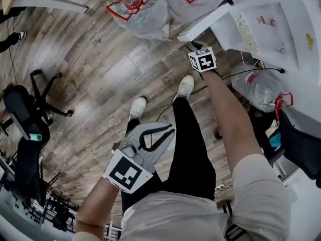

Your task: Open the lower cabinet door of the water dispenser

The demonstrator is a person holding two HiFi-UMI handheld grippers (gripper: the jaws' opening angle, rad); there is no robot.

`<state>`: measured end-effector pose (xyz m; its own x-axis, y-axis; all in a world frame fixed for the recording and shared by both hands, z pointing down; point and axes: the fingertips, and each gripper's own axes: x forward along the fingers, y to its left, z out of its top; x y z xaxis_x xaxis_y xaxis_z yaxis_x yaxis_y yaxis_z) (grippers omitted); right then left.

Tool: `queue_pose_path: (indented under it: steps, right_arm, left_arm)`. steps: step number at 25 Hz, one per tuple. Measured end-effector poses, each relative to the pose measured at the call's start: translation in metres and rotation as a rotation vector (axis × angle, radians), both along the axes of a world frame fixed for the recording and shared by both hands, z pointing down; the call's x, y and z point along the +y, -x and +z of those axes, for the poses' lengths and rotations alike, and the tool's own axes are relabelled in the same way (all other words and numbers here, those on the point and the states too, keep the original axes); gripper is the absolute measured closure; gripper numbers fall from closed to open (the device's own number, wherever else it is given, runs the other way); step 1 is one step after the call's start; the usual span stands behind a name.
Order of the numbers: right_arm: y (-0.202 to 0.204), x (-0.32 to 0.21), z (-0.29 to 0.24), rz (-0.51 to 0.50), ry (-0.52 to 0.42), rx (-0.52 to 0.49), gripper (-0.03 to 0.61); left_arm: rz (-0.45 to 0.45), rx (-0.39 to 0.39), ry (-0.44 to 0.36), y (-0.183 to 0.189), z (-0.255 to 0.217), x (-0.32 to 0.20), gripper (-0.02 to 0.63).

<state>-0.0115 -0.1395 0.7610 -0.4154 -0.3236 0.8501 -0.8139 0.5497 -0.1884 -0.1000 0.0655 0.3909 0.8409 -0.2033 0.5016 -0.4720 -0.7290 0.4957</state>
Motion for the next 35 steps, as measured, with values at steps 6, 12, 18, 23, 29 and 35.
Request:
queue_pose_path:
  steps: [6,12,18,23,29,35]
  right_arm:
    - [0.026,-0.021,-0.002,-0.040,-0.016,0.011,0.416]
    - [0.036,-0.030,-0.002,-0.058,-0.014,0.036,0.416]
    - [0.036,-0.027,-0.002,-0.021,0.002,0.039,0.416]
    - [0.042,-0.019,-0.015,0.020,0.001,0.022,0.416]
    - [0.044,0.015,-0.052,0.053,-0.010,-0.005,0.417]
    - [0.036,0.063,-0.130,0.161,-0.059,-0.077,0.442]
  left_arm:
    - [-0.057,-0.002,0.002,0.018,0.003,0.001,0.552]
    - [-0.092,0.005,-0.005,0.032,0.001,0.002,0.552]
    - [-0.097,0.010,-0.004,0.042,0.000,0.009,0.552]
    - [-0.068,0.010,-0.017,0.045,-0.008,0.015,0.552]
    - [-0.004,0.034,-0.062,0.048,-0.034,0.017,0.552]
    - [0.099,0.008,-0.123,0.061,-0.059,0.021,0.552]
